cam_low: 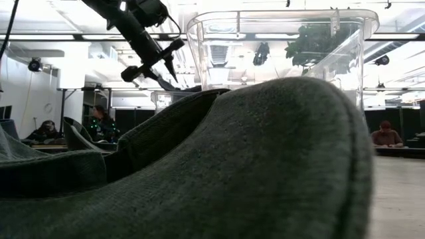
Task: Pick & Place hat
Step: Put the top blue cap into the top transparent bin, then put the left blue cap into the top transparent bin
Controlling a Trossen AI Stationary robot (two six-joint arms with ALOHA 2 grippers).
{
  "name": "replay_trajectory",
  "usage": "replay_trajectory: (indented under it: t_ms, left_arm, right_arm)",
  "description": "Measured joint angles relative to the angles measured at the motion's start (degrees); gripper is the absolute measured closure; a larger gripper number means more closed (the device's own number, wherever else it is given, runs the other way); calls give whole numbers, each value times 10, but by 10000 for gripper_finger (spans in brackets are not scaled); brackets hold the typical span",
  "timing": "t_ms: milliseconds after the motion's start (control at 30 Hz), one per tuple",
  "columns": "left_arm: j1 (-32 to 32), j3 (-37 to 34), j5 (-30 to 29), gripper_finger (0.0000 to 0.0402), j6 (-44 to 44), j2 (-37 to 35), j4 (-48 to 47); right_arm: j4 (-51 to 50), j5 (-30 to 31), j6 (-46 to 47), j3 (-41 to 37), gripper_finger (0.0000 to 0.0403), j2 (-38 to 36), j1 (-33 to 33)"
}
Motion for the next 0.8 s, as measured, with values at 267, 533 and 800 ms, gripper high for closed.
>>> replay_trajectory:
  t_ms: [267,533,800]
  left_arm:
    - [-9,80,39,281,39,-19,-44]
    - [-49,90,93,281,38,26,-27]
    - [-63,94,201,281,19,84,-28]
  right_arm:
    - [0,0,2,0,284,0,0]
    - [1,0,4,0,284,0,0]
    - [1,0,14,0,284,0,0]
